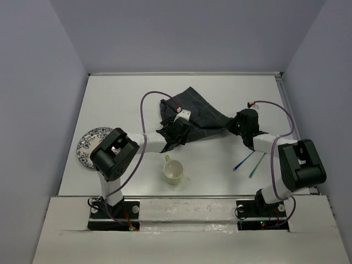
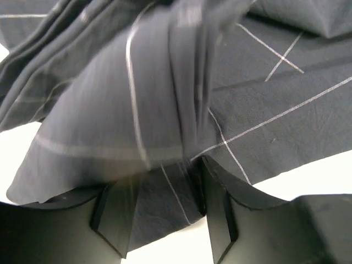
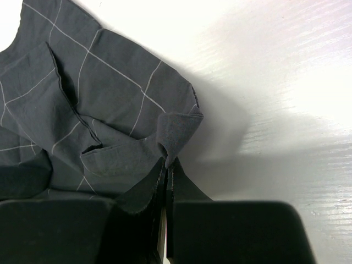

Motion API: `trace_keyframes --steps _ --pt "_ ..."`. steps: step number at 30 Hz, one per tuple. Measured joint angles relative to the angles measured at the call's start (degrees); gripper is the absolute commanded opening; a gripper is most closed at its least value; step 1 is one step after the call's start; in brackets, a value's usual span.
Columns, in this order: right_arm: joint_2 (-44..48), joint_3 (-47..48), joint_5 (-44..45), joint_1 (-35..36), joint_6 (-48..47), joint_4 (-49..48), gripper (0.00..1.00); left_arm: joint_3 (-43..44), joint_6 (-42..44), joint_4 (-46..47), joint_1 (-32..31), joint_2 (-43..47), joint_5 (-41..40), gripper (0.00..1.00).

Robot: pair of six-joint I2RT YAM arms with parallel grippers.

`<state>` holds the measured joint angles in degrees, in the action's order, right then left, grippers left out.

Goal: Set the dinner table for one person

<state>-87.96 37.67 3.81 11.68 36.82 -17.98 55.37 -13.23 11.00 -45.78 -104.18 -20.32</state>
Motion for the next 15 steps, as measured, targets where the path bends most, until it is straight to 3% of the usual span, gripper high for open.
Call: trace_keyframes --steps 3,5,12,15 --pt "0.0 0.0 -0.3 0.0 0.0 0.0 0.0 0.9 0.4 -1.3 0.0 0.0 -1.1 0.28" --pt "0.0 0.0 -0.5 0.0 0.0 0.0 0.0 1.1 0.8 -1.8 0.0 -0.2 -1.7 0.04" --pt "0.3 0.0 -0.9 0.0 0.0 0.0 0.0 0.2 0.1 -1.9 0.3 1.3 -2.3 0.0" --pt "0.3 0.0 -1.3 0.0 0.0 0.0 0.0 -2.6 -1.9 -1.8 2.4 7.3 -0.2 0.0"
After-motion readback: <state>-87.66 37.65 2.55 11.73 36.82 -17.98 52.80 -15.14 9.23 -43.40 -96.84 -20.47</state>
